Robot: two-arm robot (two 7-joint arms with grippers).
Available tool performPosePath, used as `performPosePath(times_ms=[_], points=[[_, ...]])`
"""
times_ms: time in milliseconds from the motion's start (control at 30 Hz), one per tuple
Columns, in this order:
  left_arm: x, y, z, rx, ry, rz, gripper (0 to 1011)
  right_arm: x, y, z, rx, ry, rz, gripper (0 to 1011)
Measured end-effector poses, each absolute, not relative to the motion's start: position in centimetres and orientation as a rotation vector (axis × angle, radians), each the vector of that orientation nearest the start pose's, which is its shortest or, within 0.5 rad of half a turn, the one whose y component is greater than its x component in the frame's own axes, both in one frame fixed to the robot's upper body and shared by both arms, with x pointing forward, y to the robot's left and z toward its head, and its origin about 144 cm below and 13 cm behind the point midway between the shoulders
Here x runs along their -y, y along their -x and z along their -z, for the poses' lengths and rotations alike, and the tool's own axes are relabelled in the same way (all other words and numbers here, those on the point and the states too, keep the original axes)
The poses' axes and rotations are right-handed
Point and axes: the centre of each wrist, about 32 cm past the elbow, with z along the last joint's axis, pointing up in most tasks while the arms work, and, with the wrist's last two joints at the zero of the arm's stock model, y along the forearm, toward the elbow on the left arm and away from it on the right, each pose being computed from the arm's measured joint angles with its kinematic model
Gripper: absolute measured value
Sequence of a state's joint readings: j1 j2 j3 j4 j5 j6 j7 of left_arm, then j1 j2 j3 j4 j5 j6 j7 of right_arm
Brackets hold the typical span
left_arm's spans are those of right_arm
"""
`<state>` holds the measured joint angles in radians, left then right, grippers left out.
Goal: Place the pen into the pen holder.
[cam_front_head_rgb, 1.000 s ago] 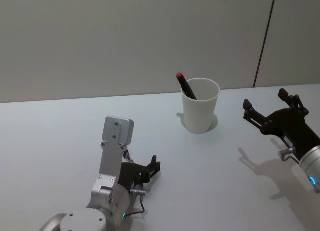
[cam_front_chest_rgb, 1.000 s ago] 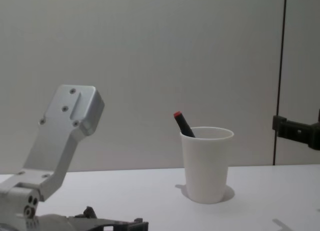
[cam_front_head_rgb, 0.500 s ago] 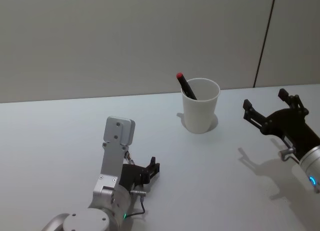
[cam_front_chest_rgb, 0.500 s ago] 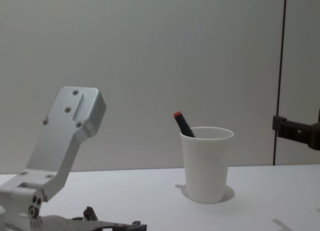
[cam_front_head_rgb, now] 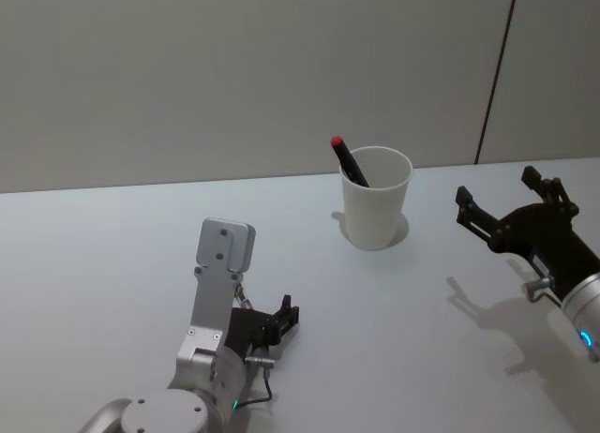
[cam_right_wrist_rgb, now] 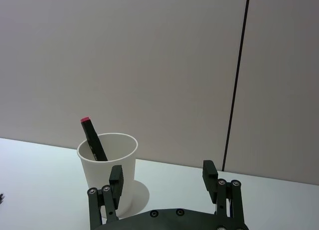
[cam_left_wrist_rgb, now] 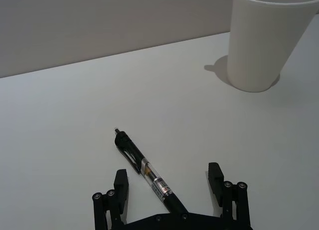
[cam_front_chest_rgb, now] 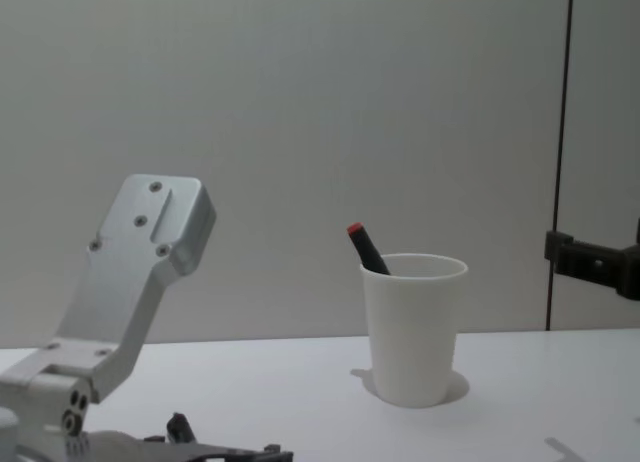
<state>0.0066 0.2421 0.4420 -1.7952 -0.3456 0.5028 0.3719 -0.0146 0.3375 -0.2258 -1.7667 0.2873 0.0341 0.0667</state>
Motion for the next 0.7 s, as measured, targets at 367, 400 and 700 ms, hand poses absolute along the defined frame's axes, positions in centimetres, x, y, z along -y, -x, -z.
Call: performPosePath(times_ms=[367,400,700], points=[[-14.7,-42.02,-118.0,-0.276,-0.355,-1.401,1001,23.71,-44.33,-118.87,0.075,-0.026,1.23,1001],[-14.7,-42.02,-118.0,-0.276,-0.355,-1.401,1001,23.71,-44.33,-118.87,0.075,-0.026,1.23,1001],[-14.71,-42.04,-117.99,-0.276,-0.356,-1.401,834,23.71,-44.33,-118.87,0.075,-0.026,1.23,1001]])
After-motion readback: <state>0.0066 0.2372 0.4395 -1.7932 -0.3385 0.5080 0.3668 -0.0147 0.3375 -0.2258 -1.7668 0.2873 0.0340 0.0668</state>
